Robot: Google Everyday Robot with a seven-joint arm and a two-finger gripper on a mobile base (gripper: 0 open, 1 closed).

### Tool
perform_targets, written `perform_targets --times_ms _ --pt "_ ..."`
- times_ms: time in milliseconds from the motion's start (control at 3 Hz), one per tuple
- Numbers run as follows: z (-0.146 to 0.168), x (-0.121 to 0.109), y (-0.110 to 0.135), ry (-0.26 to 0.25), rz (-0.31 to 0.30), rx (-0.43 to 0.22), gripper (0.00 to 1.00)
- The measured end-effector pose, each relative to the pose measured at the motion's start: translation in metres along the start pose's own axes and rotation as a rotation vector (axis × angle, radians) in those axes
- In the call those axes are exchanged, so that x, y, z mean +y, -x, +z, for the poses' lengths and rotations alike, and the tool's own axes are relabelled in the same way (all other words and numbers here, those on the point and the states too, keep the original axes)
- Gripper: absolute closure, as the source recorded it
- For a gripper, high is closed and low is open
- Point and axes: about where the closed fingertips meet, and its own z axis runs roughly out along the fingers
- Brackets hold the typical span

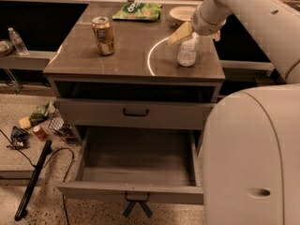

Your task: Place blue plastic bottle into middle drawer

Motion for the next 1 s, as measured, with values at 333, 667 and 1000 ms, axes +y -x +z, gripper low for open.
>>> perform_targets --times_ms 333,667,1000 --pt "0.0164 0.0054 -0.0033 -0.009 0.015 0.039 0.18" --pt "0.0251 0.0095 -0.0072 -0.01 0.009 0.066 0.41" --pt "0.0261 0.0107 -0.0093 -0.006 -0.006 0.071 0.64"
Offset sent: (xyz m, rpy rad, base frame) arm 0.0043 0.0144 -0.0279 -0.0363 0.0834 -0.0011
